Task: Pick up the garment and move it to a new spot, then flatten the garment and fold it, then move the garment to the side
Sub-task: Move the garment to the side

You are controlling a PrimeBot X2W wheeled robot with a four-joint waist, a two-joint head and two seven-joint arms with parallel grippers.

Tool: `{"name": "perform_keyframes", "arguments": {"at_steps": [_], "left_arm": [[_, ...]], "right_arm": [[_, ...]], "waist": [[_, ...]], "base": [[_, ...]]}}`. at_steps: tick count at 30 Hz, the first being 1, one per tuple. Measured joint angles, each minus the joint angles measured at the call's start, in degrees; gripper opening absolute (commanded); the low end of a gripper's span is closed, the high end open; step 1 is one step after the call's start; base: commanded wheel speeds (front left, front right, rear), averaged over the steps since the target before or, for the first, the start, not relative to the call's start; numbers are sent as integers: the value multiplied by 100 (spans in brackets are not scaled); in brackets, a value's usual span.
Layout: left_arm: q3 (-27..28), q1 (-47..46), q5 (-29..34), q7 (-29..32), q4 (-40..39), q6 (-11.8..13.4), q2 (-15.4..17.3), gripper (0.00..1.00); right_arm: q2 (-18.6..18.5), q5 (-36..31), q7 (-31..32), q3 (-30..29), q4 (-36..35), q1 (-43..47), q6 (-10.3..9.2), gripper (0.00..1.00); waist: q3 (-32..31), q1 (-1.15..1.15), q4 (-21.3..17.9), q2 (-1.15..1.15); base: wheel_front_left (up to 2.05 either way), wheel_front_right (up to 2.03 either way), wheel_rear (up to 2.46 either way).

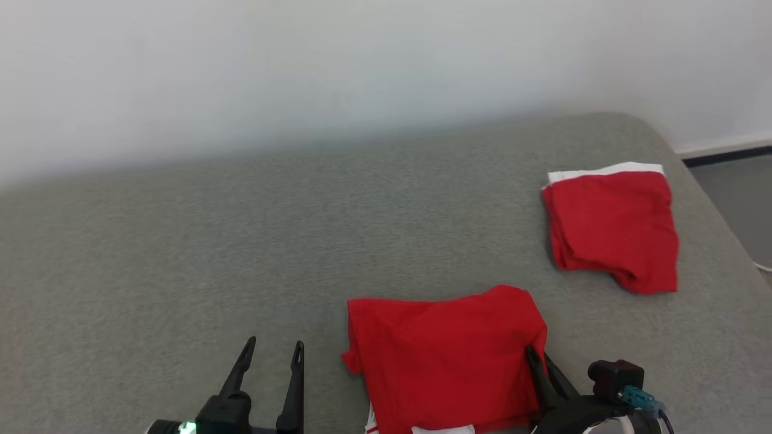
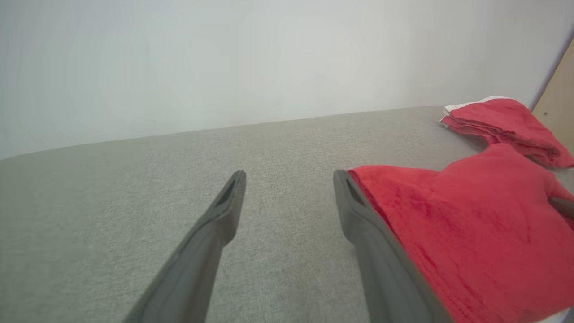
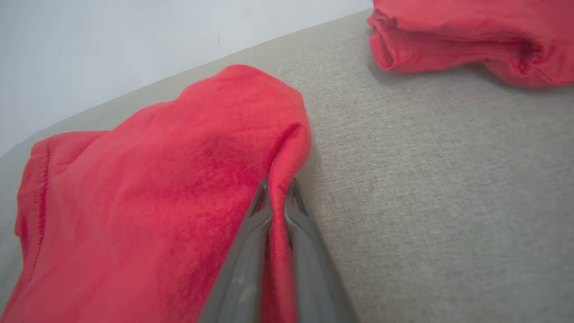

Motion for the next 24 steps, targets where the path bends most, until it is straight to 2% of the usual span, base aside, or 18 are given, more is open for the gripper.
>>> {"name": "perform_keyframes", "arguments": {"at_steps": [8, 13, 19, 24], "left_arm": [[-42, -186, 34, -1, -5, -8, 0, 100], [-136, -374, 87, -1, 29, -88, -4, 100], [-144, -485, 133, -1, 119, -133, -7, 100], [-12, -522, 143, -1, 114, -88, -5, 100]], "right_arm": [[37, 9, -1, 225, -94, -53, 1, 0], [34, 65, 0, 145, -209, -39, 1, 0], [48, 14, 0, 63, -375, 10, 1, 0], [101, -115, -1, 435, -431, -268, 0, 0]], "waist": [[103, 0, -1084, 0], [213, 0, -1625, 0], [453, 0, -1946, 0], [653, 0, -2014, 0]], "base": [[0, 0, 0], [0, 0, 0], [0, 0, 0], [0, 0, 0]]}}
